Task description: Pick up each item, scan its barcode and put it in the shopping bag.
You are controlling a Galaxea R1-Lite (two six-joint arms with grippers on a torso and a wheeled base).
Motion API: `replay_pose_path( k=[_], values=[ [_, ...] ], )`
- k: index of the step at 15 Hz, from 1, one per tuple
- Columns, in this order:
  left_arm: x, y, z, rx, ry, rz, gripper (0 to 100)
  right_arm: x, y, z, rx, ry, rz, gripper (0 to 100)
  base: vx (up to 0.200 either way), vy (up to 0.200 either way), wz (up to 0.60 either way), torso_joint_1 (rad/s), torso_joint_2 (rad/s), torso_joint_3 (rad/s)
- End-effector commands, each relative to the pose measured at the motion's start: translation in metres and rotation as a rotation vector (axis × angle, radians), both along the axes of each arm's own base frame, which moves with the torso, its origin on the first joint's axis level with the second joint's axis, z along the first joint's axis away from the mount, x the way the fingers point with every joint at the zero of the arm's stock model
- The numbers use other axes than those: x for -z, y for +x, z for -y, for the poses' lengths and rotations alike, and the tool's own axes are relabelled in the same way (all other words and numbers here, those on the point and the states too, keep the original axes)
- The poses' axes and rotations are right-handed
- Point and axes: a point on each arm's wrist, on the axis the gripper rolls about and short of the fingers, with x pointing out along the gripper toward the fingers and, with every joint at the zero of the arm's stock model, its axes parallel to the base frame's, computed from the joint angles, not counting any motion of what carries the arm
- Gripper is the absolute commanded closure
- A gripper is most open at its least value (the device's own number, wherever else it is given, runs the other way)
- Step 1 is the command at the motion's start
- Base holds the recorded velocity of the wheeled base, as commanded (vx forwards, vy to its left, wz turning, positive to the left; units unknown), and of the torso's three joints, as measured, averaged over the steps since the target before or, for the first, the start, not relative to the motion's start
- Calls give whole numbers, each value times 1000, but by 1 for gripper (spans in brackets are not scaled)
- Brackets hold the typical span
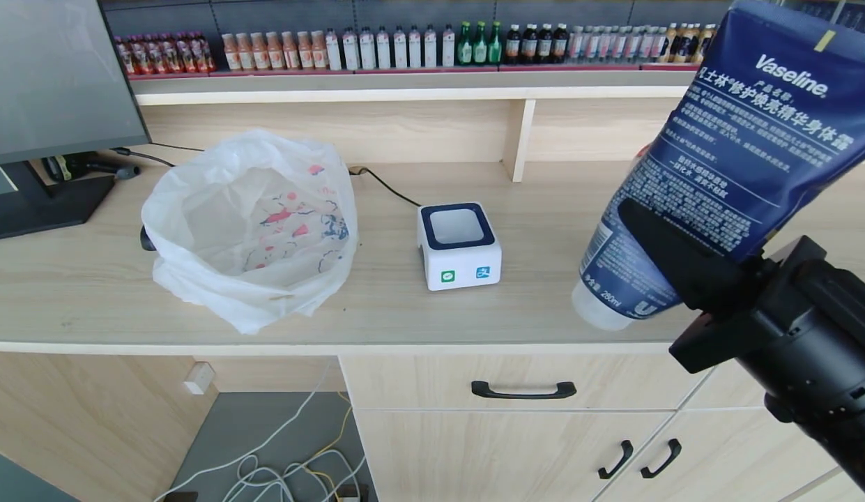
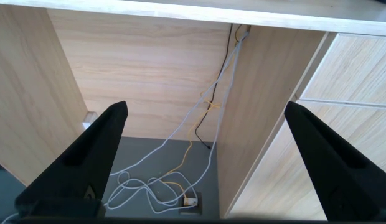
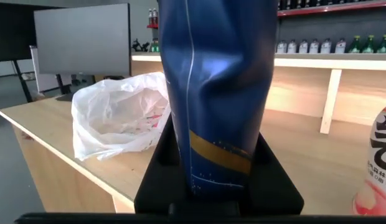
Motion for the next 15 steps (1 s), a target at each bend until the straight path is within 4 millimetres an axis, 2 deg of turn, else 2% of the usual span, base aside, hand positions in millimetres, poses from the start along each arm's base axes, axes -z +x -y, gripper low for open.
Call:
replay_pose_path(
  k=[1, 2, 4, 10, 15],
  values=[
    [0, 0, 0, 0, -1, 0, 0, -2, 6, 4, 34, 7, 7, 100, 0, 0, 0, 0, 0, 0],
    [0, 0, 0, 0, -1, 0, 0, -10, 9, 3, 48, 30, 29, 100, 0, 0, 0, 0, 0, 0],
    [0, 0, 0, -2, -4, 0, 0, -14, 12, 5, 186, 102, -18, 100, 0, 0, 0, 0, 0, 0],
    [0, 0, 0, 0, -6, 0, 0, -7, 9, 8, 209, 89, -46, 100, 0, 0, 0, 0, 0, 0],
    [0, 0, 0, -2, -4, 0, 0, -6, 7, 8, 206, 83, -46, 100, 0, 200, 0, 0, 2, 3]
  ],
)
